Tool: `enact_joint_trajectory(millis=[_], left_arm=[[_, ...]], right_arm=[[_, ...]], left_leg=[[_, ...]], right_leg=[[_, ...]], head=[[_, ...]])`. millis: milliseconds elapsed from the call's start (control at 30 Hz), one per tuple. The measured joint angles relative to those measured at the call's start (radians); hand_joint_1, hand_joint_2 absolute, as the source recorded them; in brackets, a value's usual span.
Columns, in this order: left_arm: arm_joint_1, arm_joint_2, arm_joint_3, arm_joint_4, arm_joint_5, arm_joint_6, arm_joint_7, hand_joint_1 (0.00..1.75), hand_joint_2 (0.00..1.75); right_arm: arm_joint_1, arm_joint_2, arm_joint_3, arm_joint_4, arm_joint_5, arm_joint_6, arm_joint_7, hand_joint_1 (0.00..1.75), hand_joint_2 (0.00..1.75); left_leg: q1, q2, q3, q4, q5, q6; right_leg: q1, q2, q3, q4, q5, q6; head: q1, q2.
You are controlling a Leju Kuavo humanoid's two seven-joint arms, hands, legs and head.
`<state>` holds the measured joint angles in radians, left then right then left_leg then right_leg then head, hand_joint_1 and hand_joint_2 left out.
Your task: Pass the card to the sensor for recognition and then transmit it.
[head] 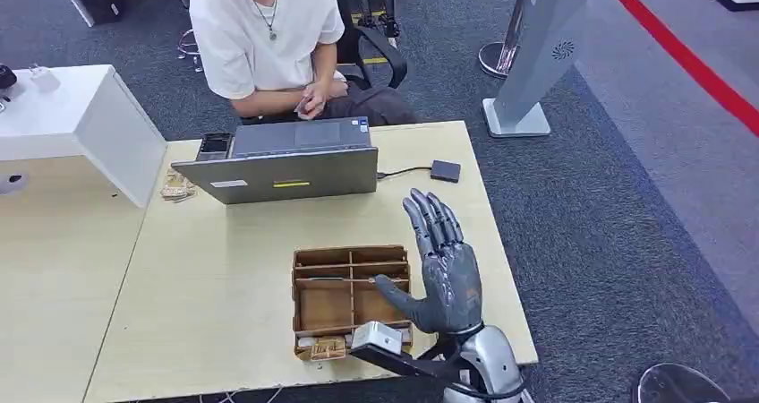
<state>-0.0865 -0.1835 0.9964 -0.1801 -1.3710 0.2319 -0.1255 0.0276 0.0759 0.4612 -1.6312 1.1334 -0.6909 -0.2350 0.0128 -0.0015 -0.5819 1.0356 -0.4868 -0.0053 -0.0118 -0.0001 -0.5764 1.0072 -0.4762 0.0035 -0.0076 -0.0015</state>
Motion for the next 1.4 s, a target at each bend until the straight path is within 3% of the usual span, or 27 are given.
enact_joint_trajectory(millis=[500, 833, 1400], left_arm=[[0.0, 0.0, 0.0, 0.0, 0.002, 0.0, 0.0, 0.0, 0.0], [0.0, 0.0, 0.0, 0.0, -0.005, -0.002, 0.0, 0.0, 0.0], [0.0, 0.0, 0.0, 0.0, -0.013, -0.002, -0.001, 0.0, 0.0]], right_arm=[[0.031, -0.056, 0.071, 0.048, -0.015, 0.056, 0.011, 0.0, 1.75], [-0.008, -0.062, 0.073, 0.147, 0.099, 0.055, 0.089, 0.0, 1.75], [-0.054, -0.062, 0.073, 0.245, 0.126, 0.054, 0.116, 0.07, 1.75]], left_leg=[[0.0, 0.0, 0.0, 0.0, 0.0, 0.0], [0.0, 0.0, 0.0, 0.0, 0.0, 0.0], [0.0, 0.0, 0.0, 0.0, 0.0, 0.0]], right_leg=[[0.0, 0.0, 0.0, 0.0, 0.0, 0.0], [0.0, 0.0, 0.0, 0.0, 0.0, 0.0], [0.0, 0.0, 0.0, 0.0, 0.0, 0.0]], head=[[0.0, 0.0], [0.0, 0.0], [0.0, 0.0]])
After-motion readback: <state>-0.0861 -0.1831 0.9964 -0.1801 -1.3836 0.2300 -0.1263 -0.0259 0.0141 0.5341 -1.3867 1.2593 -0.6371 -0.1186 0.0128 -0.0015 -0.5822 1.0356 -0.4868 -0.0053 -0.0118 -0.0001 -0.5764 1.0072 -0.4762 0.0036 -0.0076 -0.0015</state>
